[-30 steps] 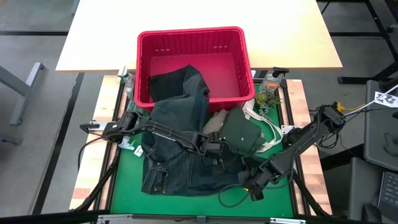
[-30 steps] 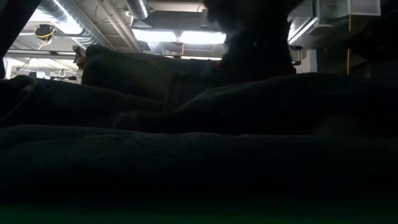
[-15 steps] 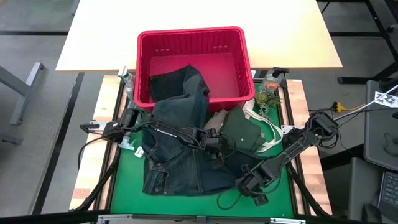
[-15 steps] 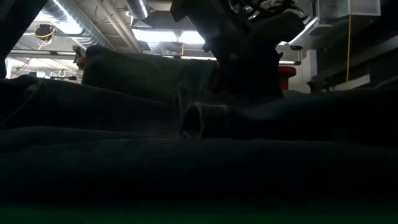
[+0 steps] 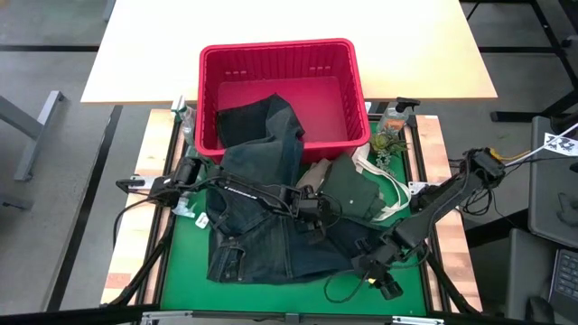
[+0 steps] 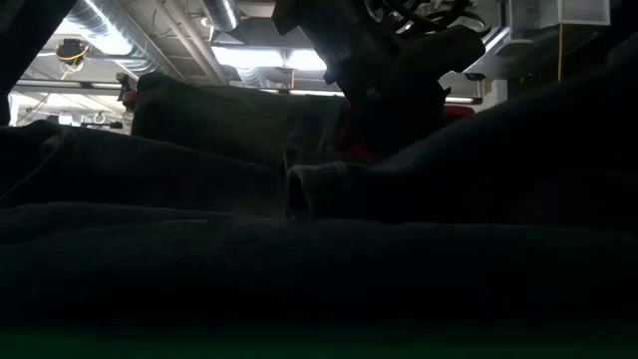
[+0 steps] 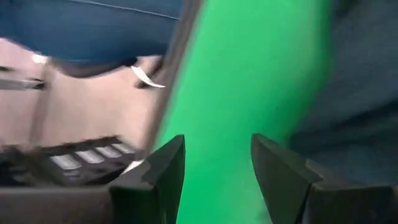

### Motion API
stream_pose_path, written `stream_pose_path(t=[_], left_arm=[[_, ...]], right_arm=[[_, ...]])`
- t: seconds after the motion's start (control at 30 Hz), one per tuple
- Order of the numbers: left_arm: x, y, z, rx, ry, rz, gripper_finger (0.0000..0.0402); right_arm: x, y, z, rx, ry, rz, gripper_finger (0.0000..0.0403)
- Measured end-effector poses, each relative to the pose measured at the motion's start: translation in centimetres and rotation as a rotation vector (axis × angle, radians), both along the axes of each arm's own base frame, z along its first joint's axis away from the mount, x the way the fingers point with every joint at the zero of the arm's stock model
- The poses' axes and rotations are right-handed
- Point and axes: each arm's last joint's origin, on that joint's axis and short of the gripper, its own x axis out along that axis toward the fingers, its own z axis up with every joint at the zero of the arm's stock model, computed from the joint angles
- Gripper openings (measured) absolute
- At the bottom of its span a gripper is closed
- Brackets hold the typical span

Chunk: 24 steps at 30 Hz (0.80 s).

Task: Fold laundry
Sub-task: Fold the dark blue pants

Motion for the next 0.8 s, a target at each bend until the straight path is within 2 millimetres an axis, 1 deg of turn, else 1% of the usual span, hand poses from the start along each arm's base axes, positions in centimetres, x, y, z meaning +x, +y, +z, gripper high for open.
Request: stream_pose_path(t=[0.13, 0.27, 0.37, 0.47, 0.6, 0.7, 0.8], left_arm=[[0.0, 0.2, -0.1, 0.01, 0.009, 0.01, 0.0113], [-0.1, 0.2, 0.0, 0.007, 0.006, 0.007, 0.0113], [0.0, 0.1, 0.4, -0.009, 0.004, -0.003, 0.011], [0.4, 0.0, 1.6, -0.064, -0.017, -0.033, 0.01], [1.2, -0.6, 4.0, -0.14, -0.09, -0.091, 0.0087], [1.6, -1.2, 5.6, -0.171, -0.15, -0.125, 0.0081], [2.1, -1.8, 6.7, -0.178, -0.23, -0.141, 0.0079]], right_arm=[[-1.0, 0.2, 1.4, 0.046, -0.012, 0.006, 0.0182], [-2.1, 1.2, 1.4, 0.032, -0.02, 0.052, 0.0182], [-3.3, 1.9, 1.2, -0.037, -0.017, 0.059, 0.0182], [-4.5, 1.9, 0.7, -0.163, 0.01, 0.001, 0.0182], [-6.0, 1.5, 0.2, -0.339, 0.041, -0.102, 0.0182], [-6.7, 1.3, 0.1, -0.437, 0.003, -0.184, 0.0182], [-7.0, 1.7, 0.2, -0.47, -0.065, -0.208, 0.0182]])
